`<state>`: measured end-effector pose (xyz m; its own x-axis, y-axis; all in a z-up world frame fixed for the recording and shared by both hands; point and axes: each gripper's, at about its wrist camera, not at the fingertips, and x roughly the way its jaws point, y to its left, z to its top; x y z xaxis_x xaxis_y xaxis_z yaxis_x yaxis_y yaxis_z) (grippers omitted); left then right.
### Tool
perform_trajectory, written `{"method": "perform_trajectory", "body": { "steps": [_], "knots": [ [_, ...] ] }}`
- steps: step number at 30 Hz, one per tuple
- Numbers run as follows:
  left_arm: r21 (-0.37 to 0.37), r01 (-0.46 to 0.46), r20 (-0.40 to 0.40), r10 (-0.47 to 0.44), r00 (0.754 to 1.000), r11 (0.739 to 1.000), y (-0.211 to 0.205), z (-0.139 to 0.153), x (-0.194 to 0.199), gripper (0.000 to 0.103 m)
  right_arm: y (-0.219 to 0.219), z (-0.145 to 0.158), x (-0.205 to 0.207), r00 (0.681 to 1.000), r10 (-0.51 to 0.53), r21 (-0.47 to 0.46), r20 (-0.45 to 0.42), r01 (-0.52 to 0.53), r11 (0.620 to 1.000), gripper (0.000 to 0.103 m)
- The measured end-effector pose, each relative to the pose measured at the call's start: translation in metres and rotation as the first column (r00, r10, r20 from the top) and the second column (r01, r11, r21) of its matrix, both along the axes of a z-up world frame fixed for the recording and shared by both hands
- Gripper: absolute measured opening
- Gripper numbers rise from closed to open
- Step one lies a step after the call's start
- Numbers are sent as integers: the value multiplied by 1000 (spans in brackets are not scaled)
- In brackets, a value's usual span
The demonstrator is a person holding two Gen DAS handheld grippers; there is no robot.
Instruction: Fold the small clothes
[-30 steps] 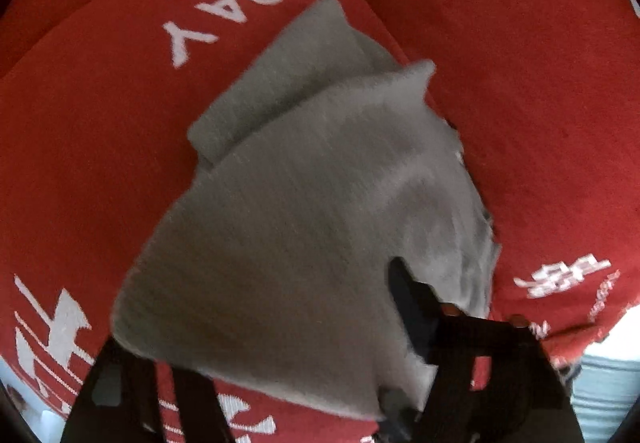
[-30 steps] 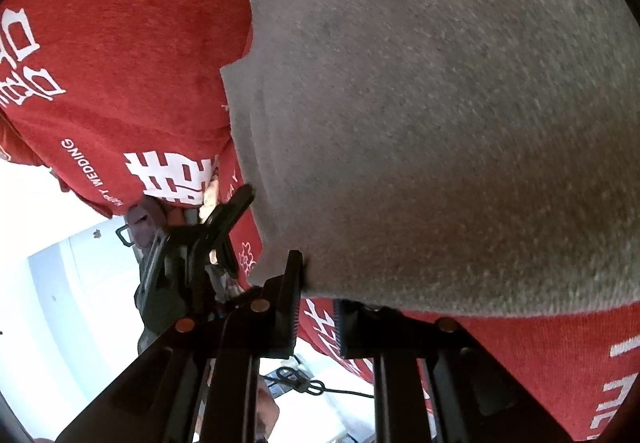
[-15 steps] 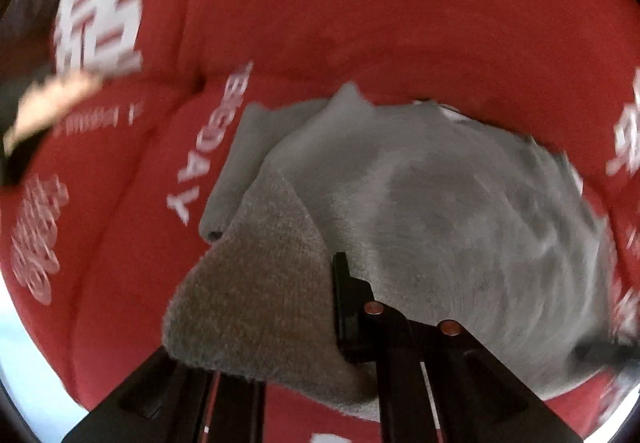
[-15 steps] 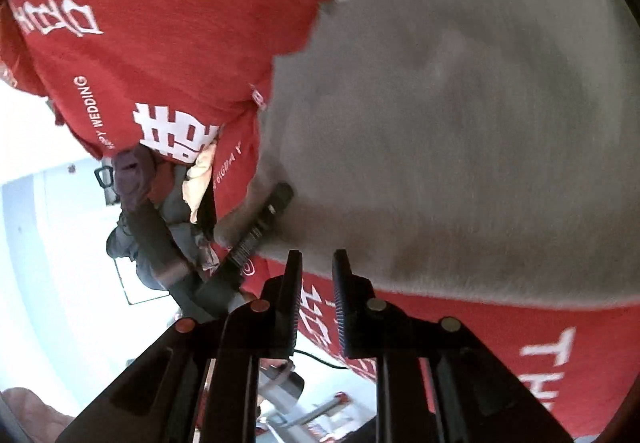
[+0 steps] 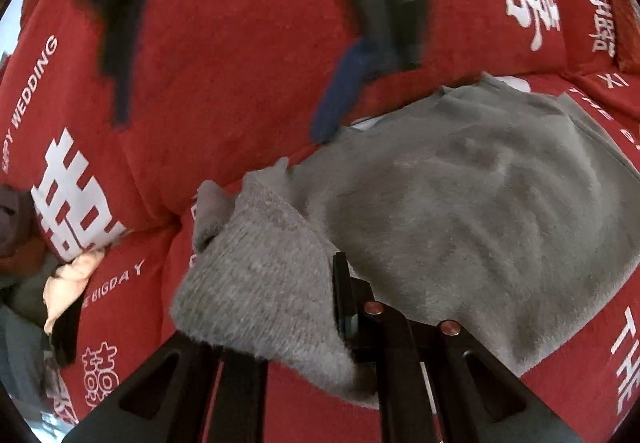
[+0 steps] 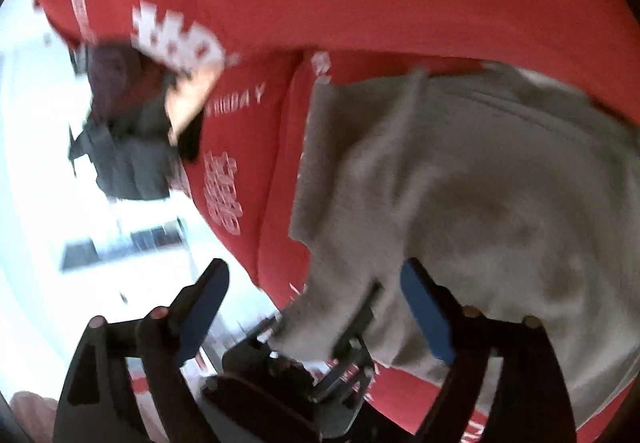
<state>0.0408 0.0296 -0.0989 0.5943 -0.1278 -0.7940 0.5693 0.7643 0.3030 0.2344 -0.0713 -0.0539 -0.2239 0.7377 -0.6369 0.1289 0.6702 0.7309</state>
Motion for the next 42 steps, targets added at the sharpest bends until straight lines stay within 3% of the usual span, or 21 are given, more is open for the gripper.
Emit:
{"method": "perform_trajectory", "body": {
  "steps": [1, 5, 9, 13, 15, 17, 18, 19, 20, 25, 30, 33, 37, 42],
  "knots": [
    [-1, 10, 4, -10, 1000, 1000, 0, 0, -1, 12, 14, -4, 11, 999, 46, -1, -12, -46, 999, 103],
    [-11, 15, 2, -15, 1000, 1000, 2, 0, 1, 12, 57, -21, 31, 980, 194, -60, -44, -196, 979, 103],
    [-19, 15, 3, -15, 1000, 1000, 3, 0, -4, 12, 93, -50, 37, 931, 355, -183, -87, -365, 913, 103],
    [-12, 35, 20, -35, 999, 999, 1, -1, -8, 12, 106, -65, 47, 944, 317, -185, -94, -329, 926, 103],
    [-13, 35, 19, -35, 999, 999, 1, -2, -8, 12, 114, -72, 51, 938, 333, -211, -90, -345, 915, 103],
    [-15, 33, 18, -32, 999, 999, 3, -1, -8, 12, 116, -77, 53, 929, 357, -266, -92, -369, 891, 83],
    [-17, 28, 17, -28, 999, 999, 4, 1, -8, 12, 114, -79, 51, 925, 368, -304, -93, -378, 874, 39],
    [-26, 26, 10, -25, 1000, 999, 6, 3, -8, 12, 111, -80, 50, 923, 372, -335, -97, -382, 861, 21],
    [-33, 27, 10, -27, 1000, 999, 7, 5, -9, 12, 107, -78, 50, 928, 361, -346, -91, -369, 862, 20],
    [-53, 99, 59, -95, 994, 994, 2, 31, -23, 12, 57, -43, 42, 979, 201, -190, 28, -192, 963, 18],
    [-83, 180, 102, -172, 980, 980, -21, 65, -40, 12, -2, 4, 20, 991, 26, -36, 128, -22, 999, 18],
    [-68, 262, 154, -249, 956, 963, -49, 84, -57, 12, -39, 31, 3, 977, -69, 33, 202, 64, 997, 18],
    [-56, 370, 189, -354, 916, 927, -89, 99, -78, 12, -107, 62, -33, 933, -220, 140, 285, 187, 972, 18],
    [-19, 494, 174, -484, 858, 869, -147, 88, -110, 12, -190, 66, -82, 874, -379, 201, 304, 330, 922, 18]
  ]
}}
